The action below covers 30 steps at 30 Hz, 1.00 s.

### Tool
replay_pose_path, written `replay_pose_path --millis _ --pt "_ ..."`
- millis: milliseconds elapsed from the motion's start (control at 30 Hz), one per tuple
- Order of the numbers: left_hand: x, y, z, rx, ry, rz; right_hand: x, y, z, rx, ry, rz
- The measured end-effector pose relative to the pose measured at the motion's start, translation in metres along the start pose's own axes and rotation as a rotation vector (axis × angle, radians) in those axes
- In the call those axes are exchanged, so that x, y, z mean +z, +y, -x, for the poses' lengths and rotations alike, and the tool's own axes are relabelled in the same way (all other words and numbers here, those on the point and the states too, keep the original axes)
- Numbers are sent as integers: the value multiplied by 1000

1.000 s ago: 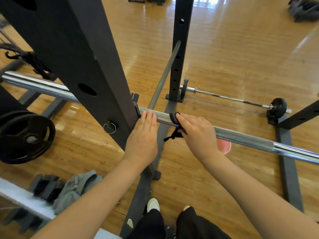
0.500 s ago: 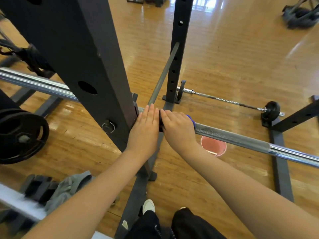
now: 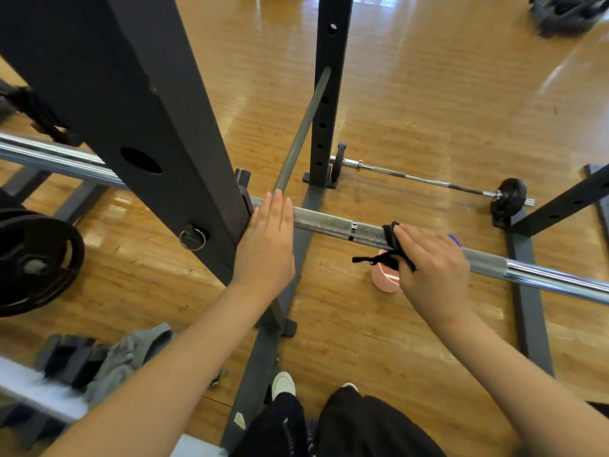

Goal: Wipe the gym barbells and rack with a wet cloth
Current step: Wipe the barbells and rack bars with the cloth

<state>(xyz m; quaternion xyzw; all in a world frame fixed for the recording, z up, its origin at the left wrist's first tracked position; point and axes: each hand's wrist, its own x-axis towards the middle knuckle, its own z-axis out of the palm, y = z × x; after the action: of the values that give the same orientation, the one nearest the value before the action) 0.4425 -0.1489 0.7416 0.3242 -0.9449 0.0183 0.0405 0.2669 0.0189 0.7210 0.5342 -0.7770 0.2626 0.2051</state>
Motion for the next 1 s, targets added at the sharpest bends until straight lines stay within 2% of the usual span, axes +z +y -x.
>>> replay_pose_path --millis 133,267,600,800,900,1000 --pt "8 3 -3 -25 33 -5 21 -37 -24 -58 -20 -23" --pt "3 14 -2 -51 20 19 43 -79 -53 -103 -149 -58" --pt "-8 76 -18 184 -55 -37 3 -5 -4 -32 -113 -70" --pt "-11 109 -26 254 -60 -67 -36 52 36 76 9 -30" --pt "-10 121 -28 266 -63 -60 -41 51 35 129 30 -34" --pt "-7 129 -34 242 -70 -16 -31 25 10 102 -66 -22"
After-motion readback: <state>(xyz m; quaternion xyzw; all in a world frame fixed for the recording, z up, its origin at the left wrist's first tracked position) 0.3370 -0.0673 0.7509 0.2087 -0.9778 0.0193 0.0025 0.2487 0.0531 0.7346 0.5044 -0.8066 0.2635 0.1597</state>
